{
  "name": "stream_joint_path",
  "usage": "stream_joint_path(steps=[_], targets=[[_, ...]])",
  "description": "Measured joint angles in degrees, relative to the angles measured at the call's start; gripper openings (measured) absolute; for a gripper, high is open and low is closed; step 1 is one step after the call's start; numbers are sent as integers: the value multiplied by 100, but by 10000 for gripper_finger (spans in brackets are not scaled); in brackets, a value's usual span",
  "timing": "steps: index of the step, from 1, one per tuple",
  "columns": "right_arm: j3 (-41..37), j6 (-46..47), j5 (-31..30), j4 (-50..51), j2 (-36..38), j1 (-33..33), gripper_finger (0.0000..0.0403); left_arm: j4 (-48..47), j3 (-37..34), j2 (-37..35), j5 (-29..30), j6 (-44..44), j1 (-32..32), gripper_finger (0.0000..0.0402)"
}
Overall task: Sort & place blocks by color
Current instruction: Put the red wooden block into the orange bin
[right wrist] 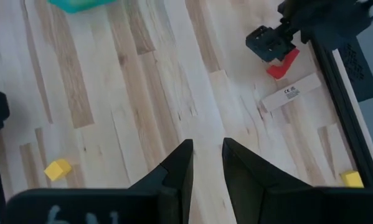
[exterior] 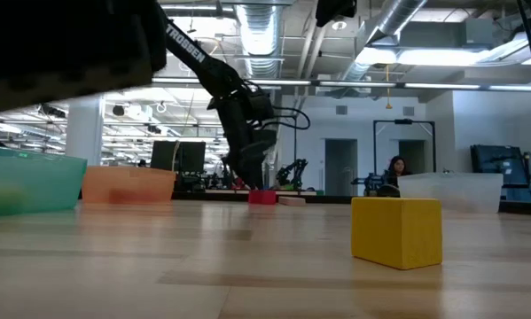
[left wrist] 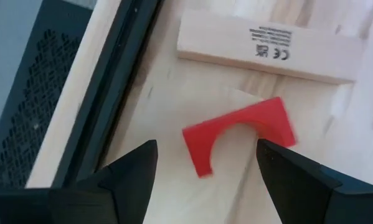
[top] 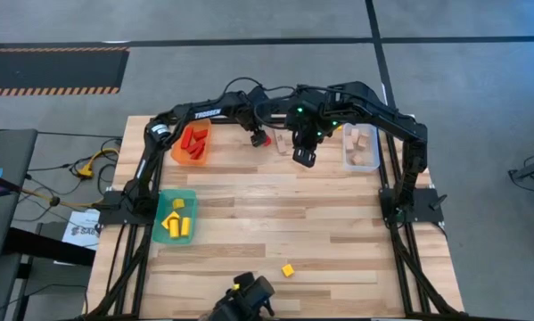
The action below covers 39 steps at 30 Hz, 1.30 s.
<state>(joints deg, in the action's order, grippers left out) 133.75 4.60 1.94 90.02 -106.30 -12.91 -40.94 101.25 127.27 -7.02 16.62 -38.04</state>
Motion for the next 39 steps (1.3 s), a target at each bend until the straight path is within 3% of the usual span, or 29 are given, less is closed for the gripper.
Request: stream_joint_path(steps=[7,17,30,39], targets=[[0,74,117,0,0,66,107,-219,-8,316,-83,973,51,262],[0,146,137,0,0,243,107,-105,-9,316,234,1438,218,262],[0,154,135,0,0,284,107,-22,26,320,420,287,200,261],[0,148,132,0,0,282,107,82,220,323,787,-428,135,208]])
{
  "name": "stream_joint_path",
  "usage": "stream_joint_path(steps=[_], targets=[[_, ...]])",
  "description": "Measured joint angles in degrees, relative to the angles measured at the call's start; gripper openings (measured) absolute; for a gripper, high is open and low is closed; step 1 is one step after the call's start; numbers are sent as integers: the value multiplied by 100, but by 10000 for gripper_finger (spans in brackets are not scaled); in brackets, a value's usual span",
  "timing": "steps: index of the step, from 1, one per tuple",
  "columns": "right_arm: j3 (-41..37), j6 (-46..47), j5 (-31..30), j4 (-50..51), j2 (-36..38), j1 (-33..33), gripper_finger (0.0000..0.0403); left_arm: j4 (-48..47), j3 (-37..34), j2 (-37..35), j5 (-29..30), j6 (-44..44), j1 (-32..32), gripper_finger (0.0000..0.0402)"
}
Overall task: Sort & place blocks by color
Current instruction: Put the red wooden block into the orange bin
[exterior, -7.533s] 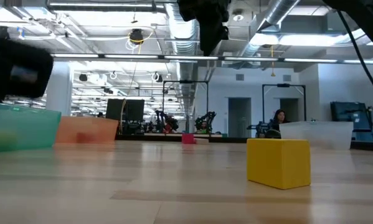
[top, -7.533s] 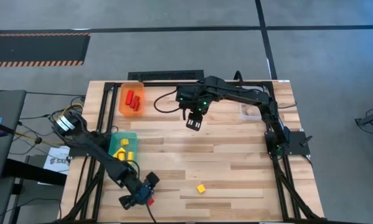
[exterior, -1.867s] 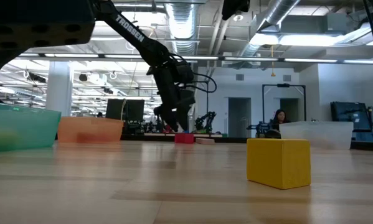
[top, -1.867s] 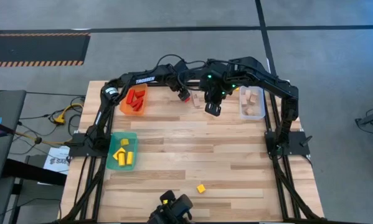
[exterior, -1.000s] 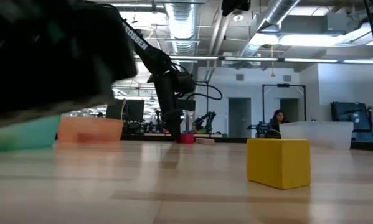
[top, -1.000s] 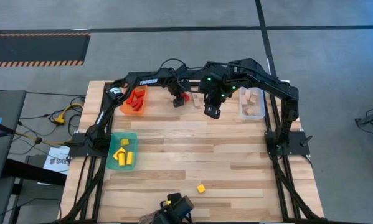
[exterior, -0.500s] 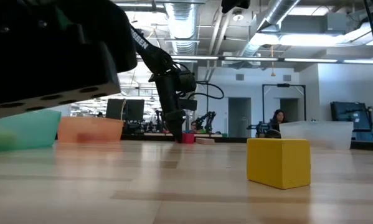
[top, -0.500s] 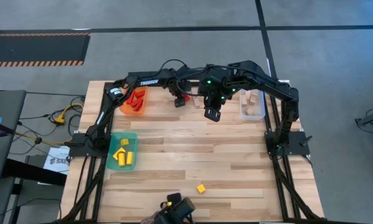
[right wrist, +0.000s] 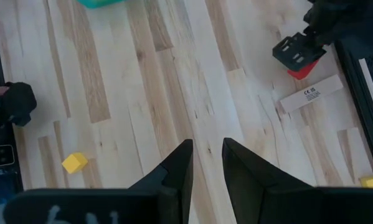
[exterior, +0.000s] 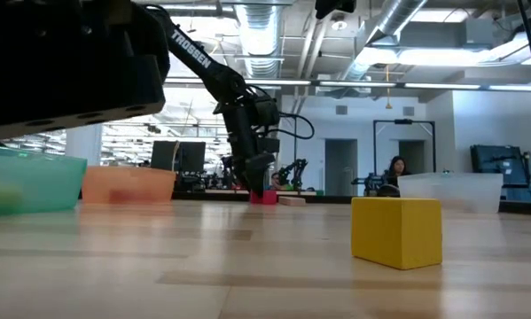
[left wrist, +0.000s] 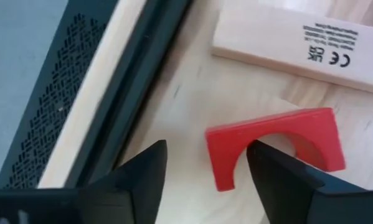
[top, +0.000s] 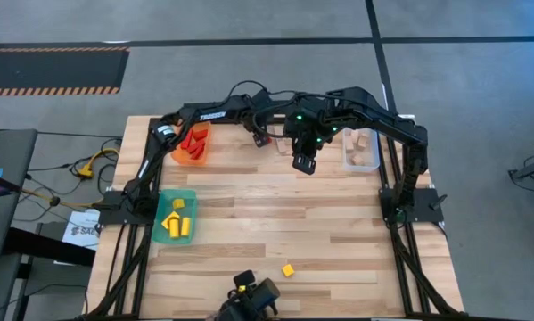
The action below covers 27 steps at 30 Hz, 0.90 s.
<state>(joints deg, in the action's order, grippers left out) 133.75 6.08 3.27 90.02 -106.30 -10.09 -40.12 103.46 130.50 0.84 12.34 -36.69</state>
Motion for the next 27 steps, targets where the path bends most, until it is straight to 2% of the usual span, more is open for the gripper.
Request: stream_joint_path(steps=[12,15,20,27], targets=[[0,-12,-4,0,0,0,107,118,-43,0,-230,296,2,144],[0,-12,-4,0,0,0,107,127,-43,0,-143,258,2,109],[0,-10,-4,0,0,4,107,163,-42,-6,-63,203,2,22],[-11,131,-20,2,50,123,107,-318,-50,-196,-326,247,0,14]])
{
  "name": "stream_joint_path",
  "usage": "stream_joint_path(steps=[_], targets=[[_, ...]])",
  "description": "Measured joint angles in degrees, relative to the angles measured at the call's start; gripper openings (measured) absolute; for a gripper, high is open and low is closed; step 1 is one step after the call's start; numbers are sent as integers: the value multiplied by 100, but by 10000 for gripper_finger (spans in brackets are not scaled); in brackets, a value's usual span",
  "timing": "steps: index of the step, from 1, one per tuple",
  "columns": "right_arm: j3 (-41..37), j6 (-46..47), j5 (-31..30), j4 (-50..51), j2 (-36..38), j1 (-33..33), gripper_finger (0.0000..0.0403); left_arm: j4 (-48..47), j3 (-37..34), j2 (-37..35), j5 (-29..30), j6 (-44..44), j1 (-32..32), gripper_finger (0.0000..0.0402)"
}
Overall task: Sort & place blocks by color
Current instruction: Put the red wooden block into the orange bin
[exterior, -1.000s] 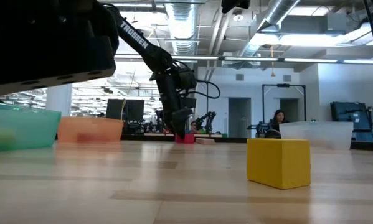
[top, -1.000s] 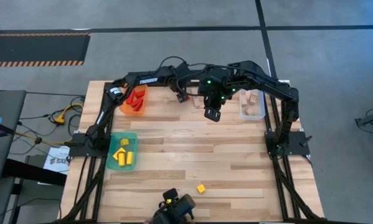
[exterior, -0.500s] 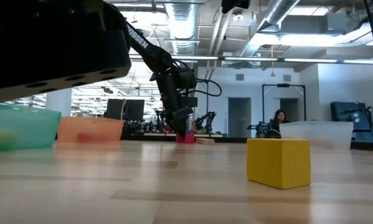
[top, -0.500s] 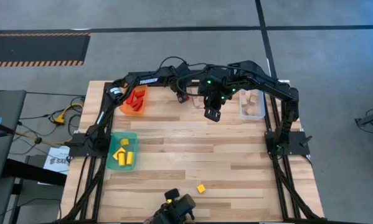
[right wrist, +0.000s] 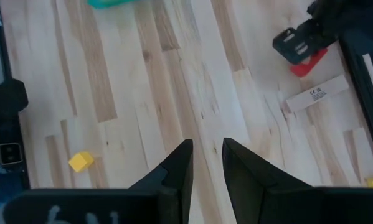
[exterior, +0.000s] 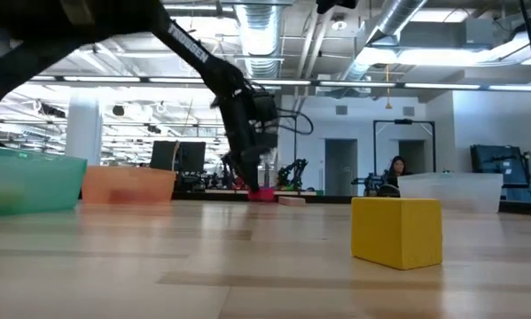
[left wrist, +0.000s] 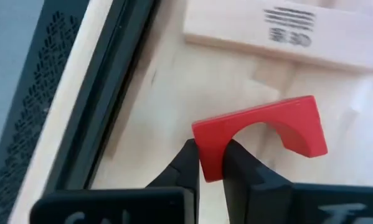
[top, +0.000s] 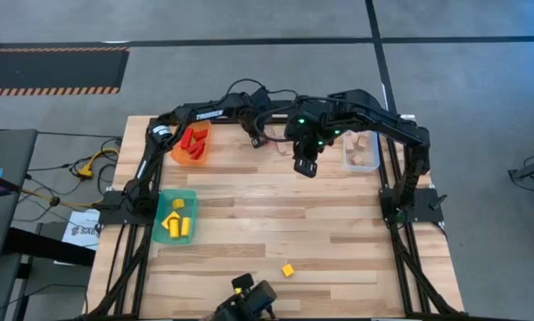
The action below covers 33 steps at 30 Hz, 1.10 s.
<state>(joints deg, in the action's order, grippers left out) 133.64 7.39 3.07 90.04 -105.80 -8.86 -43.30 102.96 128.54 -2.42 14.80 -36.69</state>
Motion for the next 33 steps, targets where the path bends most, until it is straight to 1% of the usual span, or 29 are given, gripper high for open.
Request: stream_joint_path(steps=[4,8,11,13,16,19,21,23,25,27,29,33], targets=[[2,22,-53,-4,279,142,107,-608,0,-504,-31,204,-2,10],[7,180,-458,-3,512,296,107,-1118,-21,-1158,-4,179,-50,10],[7,259,-647,0,635,378,107,-1265,-286,-1718,164,109,-177,10],[9,314,-708,-4,678,443,107,-1325,-746,-2159,223,39,-339,10],[9,331,-929,-4,691,589,107,-1276,-1688,-2992,391,-35,-697,10],[9,331,-1124,-3,693,692,107,-1174,-2700,-3778,848,-41,-1141,10],[12,330,-1223,-41,661,743,107,-1014,-3246,-4124,1076,-109,-1439,10],[12,330,-1241,-89,603,751,107,-905,-3541,-4272,1176,-579,-1710,10],[6,329,-1240,-101,535,713,107,-945,-3689,-4229,1197,-1277,-1960,10],[21,329,-1235,-141,440,685,107,-953,-3794,-4121,1078,-1719,-2143,15],[-4,329,-1232,-72,394,636,107,-881,-3849,-4033,938,-1884,-2254,18],[7,411,-1230,-4,255,603,107,-626,-3862,-3743,1090,-1923,-2358,16]])
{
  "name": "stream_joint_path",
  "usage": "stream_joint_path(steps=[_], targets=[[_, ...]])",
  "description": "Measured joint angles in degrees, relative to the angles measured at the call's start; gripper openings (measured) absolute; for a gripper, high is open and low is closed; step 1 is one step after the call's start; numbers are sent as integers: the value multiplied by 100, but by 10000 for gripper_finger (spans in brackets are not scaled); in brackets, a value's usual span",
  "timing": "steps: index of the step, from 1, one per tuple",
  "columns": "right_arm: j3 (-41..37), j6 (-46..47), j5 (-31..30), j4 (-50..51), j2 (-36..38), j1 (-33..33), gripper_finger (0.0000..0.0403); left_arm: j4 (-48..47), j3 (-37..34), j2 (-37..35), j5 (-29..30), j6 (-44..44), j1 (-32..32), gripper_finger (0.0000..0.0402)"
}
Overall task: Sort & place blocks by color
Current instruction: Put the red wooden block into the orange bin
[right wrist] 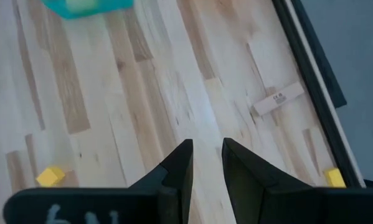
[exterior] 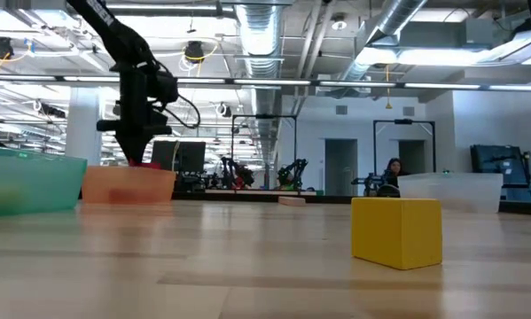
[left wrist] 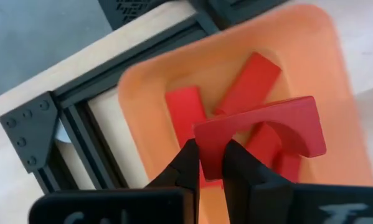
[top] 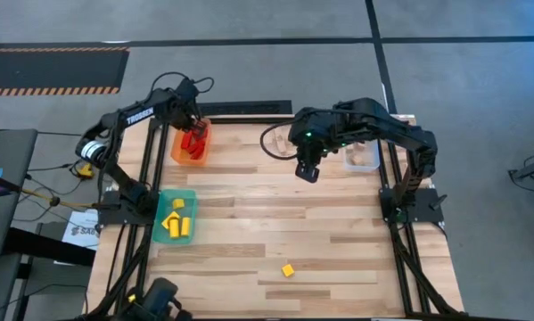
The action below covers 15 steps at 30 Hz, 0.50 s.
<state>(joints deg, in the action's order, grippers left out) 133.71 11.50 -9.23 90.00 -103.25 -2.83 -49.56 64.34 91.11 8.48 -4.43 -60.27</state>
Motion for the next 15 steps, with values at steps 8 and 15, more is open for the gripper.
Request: stream_joint_path(steps=[8,15], targets=[[2,91,11,1,-82,83,107,358,2,276,129,-122,-218,21],[2,201,11,2,-78,140,107,483,4,276,-149,-98,-252,53]])
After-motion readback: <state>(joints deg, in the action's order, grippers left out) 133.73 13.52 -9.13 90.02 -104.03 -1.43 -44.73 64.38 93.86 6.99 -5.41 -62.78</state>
